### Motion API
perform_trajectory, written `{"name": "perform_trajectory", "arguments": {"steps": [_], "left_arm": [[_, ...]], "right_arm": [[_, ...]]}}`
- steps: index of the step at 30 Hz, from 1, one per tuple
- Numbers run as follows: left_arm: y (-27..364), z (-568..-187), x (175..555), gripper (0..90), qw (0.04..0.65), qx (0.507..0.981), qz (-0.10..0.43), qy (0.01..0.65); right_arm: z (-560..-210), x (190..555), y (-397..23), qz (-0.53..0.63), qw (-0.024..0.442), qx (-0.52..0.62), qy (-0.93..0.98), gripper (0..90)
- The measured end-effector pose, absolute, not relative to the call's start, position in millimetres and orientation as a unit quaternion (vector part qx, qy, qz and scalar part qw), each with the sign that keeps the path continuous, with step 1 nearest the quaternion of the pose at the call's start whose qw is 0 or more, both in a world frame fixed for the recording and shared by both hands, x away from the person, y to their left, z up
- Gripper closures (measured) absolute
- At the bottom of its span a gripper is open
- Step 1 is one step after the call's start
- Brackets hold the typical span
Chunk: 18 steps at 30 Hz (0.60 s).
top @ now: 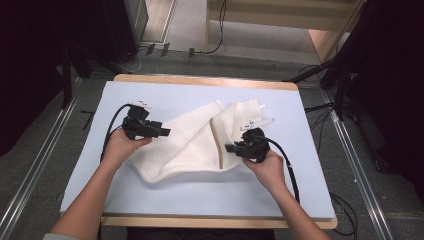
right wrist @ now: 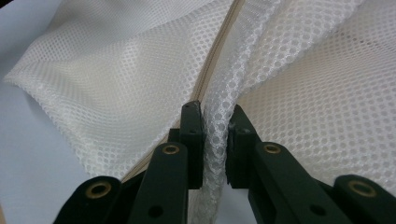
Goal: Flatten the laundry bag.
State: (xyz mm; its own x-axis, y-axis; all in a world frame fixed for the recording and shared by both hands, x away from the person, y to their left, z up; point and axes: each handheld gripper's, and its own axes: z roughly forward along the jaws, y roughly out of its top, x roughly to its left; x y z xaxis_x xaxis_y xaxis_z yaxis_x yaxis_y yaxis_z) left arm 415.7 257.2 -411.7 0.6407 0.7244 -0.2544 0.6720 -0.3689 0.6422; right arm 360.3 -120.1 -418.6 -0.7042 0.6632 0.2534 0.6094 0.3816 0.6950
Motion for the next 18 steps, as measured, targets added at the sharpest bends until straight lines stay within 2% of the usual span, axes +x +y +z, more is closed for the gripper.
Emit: {"name": "perform_trajectory", "arguments": {"steps": [6, 18], "left_arm": [[267.1, -425.1, 438.3, 44.2, 0.352, 0.822, 0.044, 0.446], [255.5, -444.0, 459.7, 46.8, 0.333, 0.827, 0.033, 0.451]], "right_arm": [[-420.3, 351.1, -122.4, 0.401, 0.032, 0.385, 0.831, 81.3], [-422.3, 340.4, -127.1, 0.398, 0.033, 0.389, 0.830, 80.1]]}}
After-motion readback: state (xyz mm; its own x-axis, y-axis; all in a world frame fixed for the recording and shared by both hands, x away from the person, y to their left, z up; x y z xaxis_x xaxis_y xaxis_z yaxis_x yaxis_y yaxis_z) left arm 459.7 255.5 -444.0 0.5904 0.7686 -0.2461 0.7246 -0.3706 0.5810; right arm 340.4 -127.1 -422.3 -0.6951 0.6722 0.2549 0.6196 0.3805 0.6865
